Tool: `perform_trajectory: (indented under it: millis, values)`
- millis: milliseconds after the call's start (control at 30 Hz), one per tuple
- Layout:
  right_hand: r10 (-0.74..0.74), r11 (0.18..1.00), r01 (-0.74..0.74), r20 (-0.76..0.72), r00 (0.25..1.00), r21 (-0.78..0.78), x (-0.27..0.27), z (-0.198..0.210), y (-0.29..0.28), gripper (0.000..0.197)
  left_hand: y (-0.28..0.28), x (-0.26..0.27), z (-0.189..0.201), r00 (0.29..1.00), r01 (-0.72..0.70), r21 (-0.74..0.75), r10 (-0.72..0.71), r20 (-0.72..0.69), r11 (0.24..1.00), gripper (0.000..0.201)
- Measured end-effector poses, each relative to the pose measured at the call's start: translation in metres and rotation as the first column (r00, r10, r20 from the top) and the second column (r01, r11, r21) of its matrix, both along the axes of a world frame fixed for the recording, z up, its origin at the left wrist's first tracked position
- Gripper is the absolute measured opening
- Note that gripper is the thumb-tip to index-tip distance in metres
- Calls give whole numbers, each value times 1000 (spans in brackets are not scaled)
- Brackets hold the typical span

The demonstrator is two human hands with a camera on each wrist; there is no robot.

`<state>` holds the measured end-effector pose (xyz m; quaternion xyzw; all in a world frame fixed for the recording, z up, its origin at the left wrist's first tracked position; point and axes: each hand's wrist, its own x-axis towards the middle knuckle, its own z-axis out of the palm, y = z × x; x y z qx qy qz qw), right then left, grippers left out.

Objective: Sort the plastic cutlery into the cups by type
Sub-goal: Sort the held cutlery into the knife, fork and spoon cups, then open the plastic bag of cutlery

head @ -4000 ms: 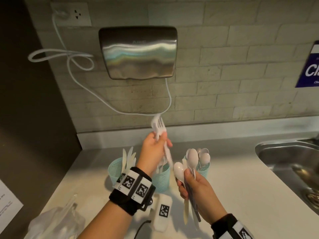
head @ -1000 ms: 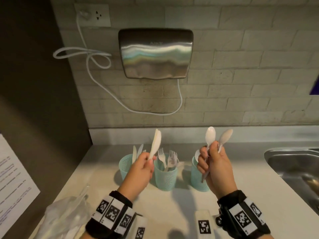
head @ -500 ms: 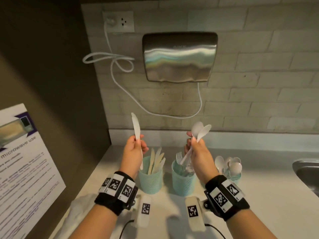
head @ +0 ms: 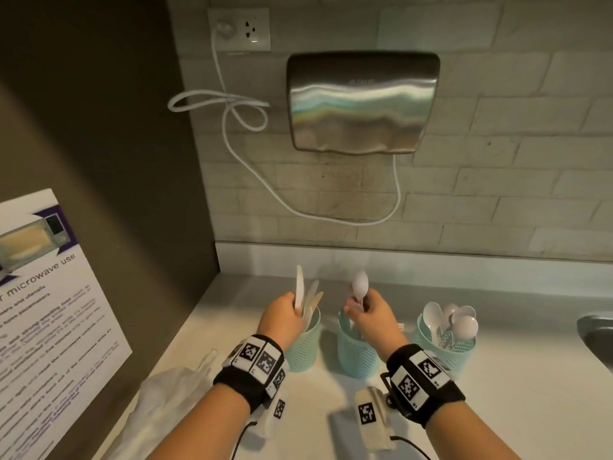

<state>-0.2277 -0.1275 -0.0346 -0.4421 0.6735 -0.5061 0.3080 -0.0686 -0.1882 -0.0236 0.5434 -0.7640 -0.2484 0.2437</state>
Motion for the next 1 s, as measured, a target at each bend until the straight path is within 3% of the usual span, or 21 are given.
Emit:
perform_trajectory:
  millis: [67,167,267,333,467,567,700,833,933,1000]
  values:
    - [7,998,-1,-92,996,67,0,-5,-3,23,2,-1,2,995,31,-9,-30,95,999,25]
    - [44,995,-25,-198,979,95,2,-8,-3,46,1,-2,0,979,45,-1,-44,198,999,28]
    - [41,996,-11,-361,932,83,5,-8,1,56,5,-1,4,973,54,-58,-39,228,997,32]
    - [1,1000,8,-397,918,20,8,-3,6,57,15,5,12,981,77,-128,-53,184,989,36]
    - [-129,950,-20,-450,884,-311,24,24,20,47,38,35,31,998,35,-199,-46,-53,979,33]
    - [-48,891,-160,-439,897,-425,49,47,27,28,48,70,41,989,-77,-256,41,-144,963,28]
    - [278,854,-424,-423,862,-302,96,54,25,14,59,124,44,961,-263,-159,244,-130,952,19]
    - [523,778,-626,-496,693,-54,144,30,17,13,75,175,30,923,-365,-7,363,129,931,10]
    - [602,724,-684,-561,568,85,178,5,11,17,87,198,14,879,-381,48,345,328,923,9]
    - [650,701,-679,-588,481,219,197,-10,7,34,93,206,4,877,-335,131,258,405,933,22]
